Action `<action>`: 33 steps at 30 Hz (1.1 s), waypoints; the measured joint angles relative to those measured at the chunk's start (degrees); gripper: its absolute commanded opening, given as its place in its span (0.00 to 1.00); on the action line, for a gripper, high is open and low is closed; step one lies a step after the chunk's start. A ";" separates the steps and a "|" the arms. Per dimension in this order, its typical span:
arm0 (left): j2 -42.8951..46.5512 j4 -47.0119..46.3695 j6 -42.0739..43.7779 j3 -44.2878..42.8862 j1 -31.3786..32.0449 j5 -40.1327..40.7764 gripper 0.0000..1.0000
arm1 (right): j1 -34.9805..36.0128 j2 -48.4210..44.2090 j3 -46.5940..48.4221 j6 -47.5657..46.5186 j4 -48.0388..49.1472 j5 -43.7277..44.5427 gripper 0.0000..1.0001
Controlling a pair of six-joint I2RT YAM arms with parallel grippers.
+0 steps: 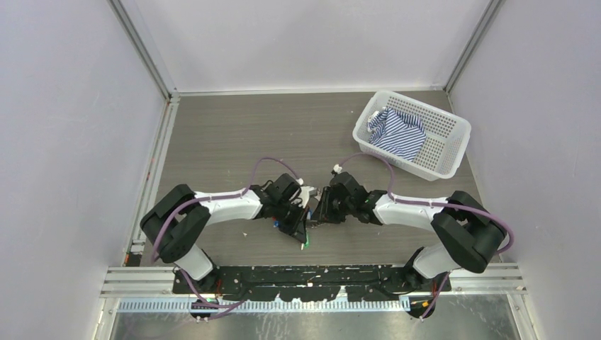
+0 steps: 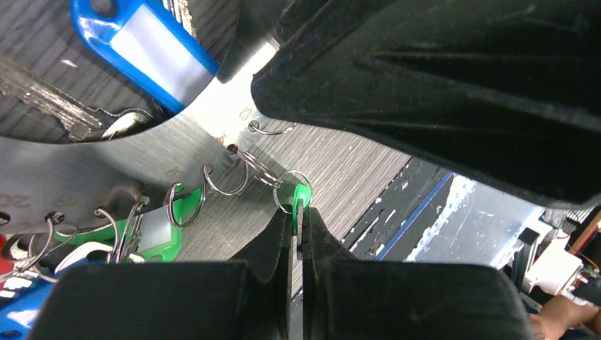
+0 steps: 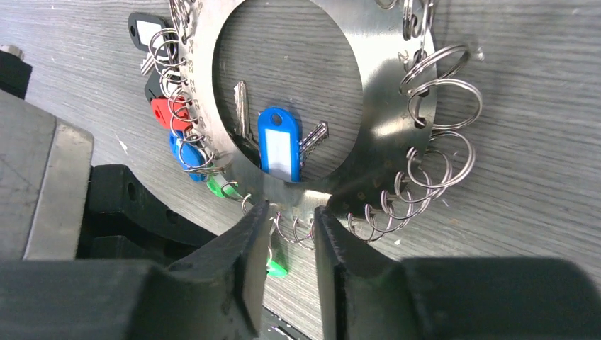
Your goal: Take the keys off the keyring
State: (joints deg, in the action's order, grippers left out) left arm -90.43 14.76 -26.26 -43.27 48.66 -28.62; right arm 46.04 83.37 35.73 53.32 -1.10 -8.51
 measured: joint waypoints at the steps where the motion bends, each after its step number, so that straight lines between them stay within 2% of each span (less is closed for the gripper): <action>1: -0.39 0.24 0.28 -0.24 0.00 -0.44 0.00 | -0.02 0.00 -0.42 0.11 0.52 -0.39 0.40; 5: -1.62 0.76 1.22 -1.01 -0.07 -1.73 0.00 | -0.04 0.00 -1.14 0.59 1.40 -1.44 0.47; 10: -2.08 1.42 1.46 -1.42 -0.44 -2.47 0.00 | -0.04 -0.33 -1.14 0.70 1.09 -1.97 0.51; 22: -2.08 3.10 2.95 -1.42 -1.14 -3.10 0.00 | -0.13 -3.80 -1.11 0.28 -5.09 -0.09 0.57; 27: -2.08 4.52 3.78 -1.57 -1.84 -3.17 0.00 | -0.13 -2.16 -0.76 0.31 -4.87 -0.57 0.56; 33: -2.08 6.97 4.15 -2.43 -2.29 -2.27 0.00 | -0.57 -1.22 -0.24 -0.07 -4.94 -0.59 0.48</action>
State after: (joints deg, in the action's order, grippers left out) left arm -92.51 21.74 -22.11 -45.69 46.37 -30.89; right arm 45.47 82.15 35.48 53.25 -6.04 -9.10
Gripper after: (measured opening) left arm 0.034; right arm 0.499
